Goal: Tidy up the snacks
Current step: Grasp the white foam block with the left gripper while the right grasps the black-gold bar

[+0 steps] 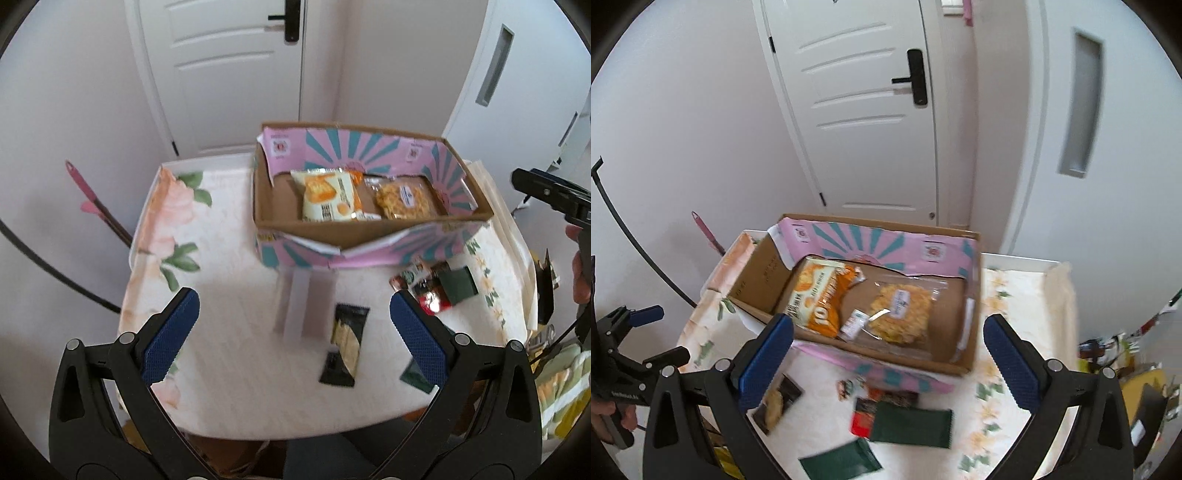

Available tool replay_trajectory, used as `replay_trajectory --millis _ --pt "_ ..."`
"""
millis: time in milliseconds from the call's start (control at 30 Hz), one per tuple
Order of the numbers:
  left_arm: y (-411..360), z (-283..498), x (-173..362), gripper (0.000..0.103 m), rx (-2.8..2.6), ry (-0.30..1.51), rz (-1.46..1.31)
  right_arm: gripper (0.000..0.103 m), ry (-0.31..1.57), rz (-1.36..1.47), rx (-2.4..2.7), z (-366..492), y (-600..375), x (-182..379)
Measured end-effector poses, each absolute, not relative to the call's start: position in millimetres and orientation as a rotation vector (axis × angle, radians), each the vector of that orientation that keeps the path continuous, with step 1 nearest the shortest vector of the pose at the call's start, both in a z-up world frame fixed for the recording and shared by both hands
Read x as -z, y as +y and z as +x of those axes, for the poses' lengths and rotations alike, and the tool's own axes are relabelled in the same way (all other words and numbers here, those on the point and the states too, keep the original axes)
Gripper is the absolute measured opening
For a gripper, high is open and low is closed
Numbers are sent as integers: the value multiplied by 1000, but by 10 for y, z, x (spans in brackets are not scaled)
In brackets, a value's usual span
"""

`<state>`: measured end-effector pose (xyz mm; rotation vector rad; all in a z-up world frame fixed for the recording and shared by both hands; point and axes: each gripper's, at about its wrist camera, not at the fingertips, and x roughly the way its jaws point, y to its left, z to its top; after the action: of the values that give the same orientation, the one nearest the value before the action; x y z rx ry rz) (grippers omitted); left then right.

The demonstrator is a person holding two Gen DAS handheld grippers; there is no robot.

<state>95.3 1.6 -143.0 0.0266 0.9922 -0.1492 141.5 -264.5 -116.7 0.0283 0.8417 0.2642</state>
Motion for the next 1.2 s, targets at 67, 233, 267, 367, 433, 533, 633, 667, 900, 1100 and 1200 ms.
replay_trajectory --millis 67,233,267,367,433,533,633,667,900,1100,1200 --pt "-2 916 1480 103 167 1003 22 102 842 38 -247 1305 -2723 1178" --pt "-58 915 1625 103 220 1032 51 103 888 126 -197 1043 -2886 1322" --pt "-68 933 1662 103 234 1038 56 103 902 150 -184 1000 -2911 1366" --pt "-96 1001 1796 103 273 1062 74 103 940 219 -140 869 -2950 1516" --pt "-119 1054 1901 103 303 1081 94 103 956 238 -101 808 -2935 1597" --pt "-138 1138 2070 103 331 1096 143 103 962 253 -50 761 -2875 1690" --pt "-147 1235 2235 103 362 1125 156 103 978 268 -11 755 -2768 1812" --pt "-149 1266 2288 103 369 1132 158 102 980 276 0 744 -2737 1847" --pt "-167 1501 2647 94 429 1194 184 102 1009 298 61 674 -2412 2117" --pt "-174 1590 2801 81 478 1228 193 102 1027 287 80 639 -2128 2288" --pt "-176 1617 2846 75 496 1235 198 102 1034 284 80 625 -1985 2353"
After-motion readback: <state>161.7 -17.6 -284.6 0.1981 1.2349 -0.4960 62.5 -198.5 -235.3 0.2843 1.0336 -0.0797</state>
